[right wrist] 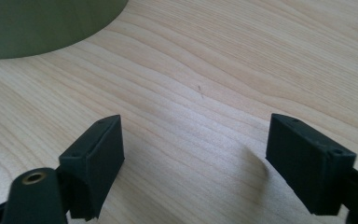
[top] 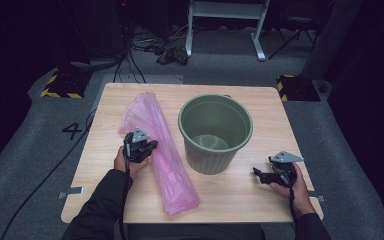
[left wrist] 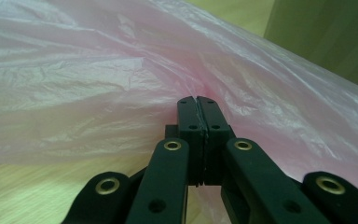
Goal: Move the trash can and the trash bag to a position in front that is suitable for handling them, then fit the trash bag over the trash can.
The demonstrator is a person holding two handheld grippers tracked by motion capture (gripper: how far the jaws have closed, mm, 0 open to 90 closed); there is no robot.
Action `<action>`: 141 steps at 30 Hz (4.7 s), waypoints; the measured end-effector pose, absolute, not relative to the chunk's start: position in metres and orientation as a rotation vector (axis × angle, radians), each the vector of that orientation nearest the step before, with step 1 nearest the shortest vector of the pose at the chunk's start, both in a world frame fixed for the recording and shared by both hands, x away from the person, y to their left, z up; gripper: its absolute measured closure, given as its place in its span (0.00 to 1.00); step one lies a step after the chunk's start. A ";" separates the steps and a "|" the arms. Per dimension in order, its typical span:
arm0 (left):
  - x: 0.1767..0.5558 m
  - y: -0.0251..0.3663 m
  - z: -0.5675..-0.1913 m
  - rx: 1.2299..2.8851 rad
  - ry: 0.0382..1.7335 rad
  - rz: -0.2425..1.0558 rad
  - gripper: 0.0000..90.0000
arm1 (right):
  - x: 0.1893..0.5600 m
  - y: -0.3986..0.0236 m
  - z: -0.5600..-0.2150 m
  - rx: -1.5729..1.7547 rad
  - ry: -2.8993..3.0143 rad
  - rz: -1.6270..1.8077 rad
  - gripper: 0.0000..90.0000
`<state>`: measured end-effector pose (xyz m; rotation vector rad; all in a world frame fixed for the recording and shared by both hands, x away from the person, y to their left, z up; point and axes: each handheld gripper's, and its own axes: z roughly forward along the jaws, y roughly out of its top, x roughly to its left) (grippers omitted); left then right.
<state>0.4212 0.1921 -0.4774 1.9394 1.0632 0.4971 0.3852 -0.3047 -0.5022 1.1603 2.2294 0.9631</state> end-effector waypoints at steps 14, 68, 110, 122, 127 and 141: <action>0.415 0.217 -0.457 1.751 1.093 0.538 0.99 | 0.391 -0.308 -0.500 1.174 2.232 1.011 0.18; 0.419 0.241 -0.321 1.402 0.947 0.568 1.00 | 0.386 -0.304 -0.502 1.151 2.249 0.972 0.20; 0.415 0.132 -0.178 1.348 0.667 0.850 1.00 | 0.387 -0.304 -0.503 1.153 2.253 0.974 0.20; 0.444 0.123 -0.273 1.422 0.774 0.917 1.00 | 0.387 -0.303 -0.502 1.144 2.255 0.970 0.20; 0.450 0.118 -0.292 1.504 0.757 0.901 1.00 | 0.385 -0.302 -0.501 1.133 2.255 0.966 0.21; 0.425 0.126 -0.329 1.649 0.648 0.803 1.00 | 0.370 -0.311 -0.450 1.113 2.132 1.181 0.23</action>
